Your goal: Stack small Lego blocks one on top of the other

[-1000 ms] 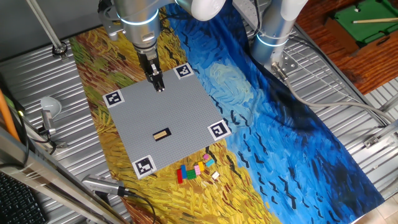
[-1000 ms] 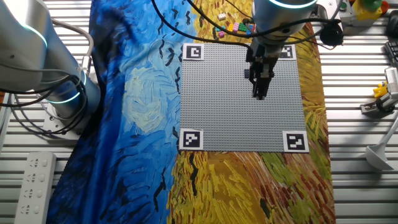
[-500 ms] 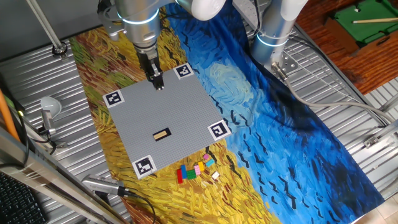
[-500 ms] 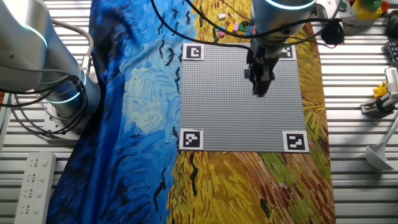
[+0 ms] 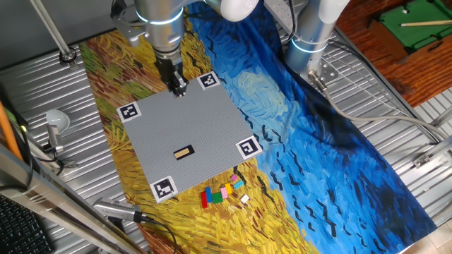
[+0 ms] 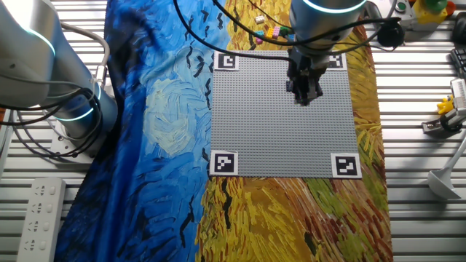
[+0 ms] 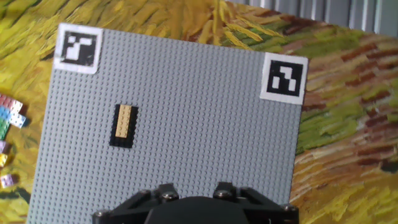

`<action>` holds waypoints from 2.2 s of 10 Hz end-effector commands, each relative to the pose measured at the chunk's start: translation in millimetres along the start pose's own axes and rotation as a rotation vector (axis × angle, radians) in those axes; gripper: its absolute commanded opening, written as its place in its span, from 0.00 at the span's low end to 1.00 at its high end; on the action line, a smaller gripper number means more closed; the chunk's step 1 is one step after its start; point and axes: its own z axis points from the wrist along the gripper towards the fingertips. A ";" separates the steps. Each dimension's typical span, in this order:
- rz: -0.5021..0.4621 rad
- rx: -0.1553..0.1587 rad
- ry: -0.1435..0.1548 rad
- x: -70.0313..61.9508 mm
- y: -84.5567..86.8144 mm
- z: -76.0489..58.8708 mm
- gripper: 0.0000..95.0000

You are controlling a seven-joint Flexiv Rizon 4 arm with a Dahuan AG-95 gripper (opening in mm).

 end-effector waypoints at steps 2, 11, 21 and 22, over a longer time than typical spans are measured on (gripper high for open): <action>-0.103 -0.016 -0.010 0.7 -1.1 -0.2 0.00; -0.323 -0.010 0.033 -5.8 -68.2 19.8 0.00; -0.429 -0.022 0.050 -1.7 -61.0 22.9 0.00; -0.431 -0.032 0.045 -6.7 -50.6 26.1 0.00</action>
